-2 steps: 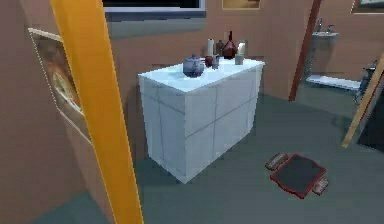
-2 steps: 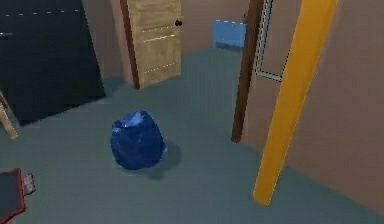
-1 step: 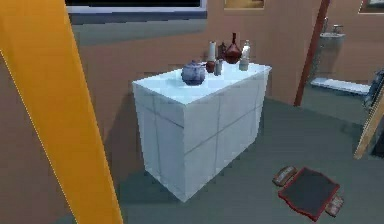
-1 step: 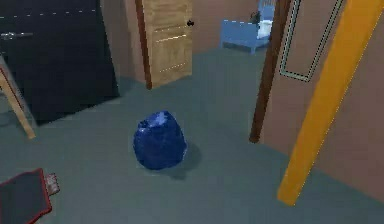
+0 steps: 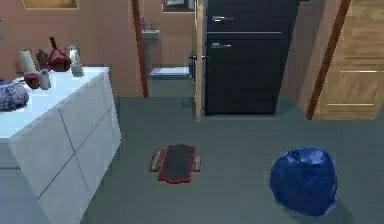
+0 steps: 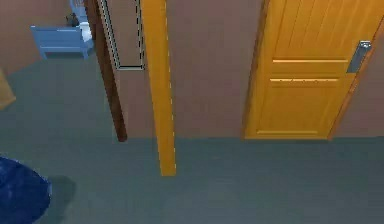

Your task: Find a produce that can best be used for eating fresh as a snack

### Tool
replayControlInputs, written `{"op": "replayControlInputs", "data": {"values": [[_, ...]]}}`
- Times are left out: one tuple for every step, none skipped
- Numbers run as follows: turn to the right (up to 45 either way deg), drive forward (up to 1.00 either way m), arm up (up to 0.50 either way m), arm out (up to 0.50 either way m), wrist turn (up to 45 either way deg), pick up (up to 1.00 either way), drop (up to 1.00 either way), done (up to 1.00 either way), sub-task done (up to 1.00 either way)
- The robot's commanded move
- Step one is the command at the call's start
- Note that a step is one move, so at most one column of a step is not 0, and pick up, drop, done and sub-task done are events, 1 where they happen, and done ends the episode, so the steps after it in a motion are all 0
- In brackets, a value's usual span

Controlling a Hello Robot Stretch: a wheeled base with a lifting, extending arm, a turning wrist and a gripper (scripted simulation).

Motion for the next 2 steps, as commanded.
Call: {"op": "replayControlInputs", "data": {"values": [[36.0,0.00,0.00,0.00,0.0,0.00,0.00,0.00,0.00],[3.0,0.00,0.00,0.00,0.0,0.00,0.00,0.00,0.00]]}}
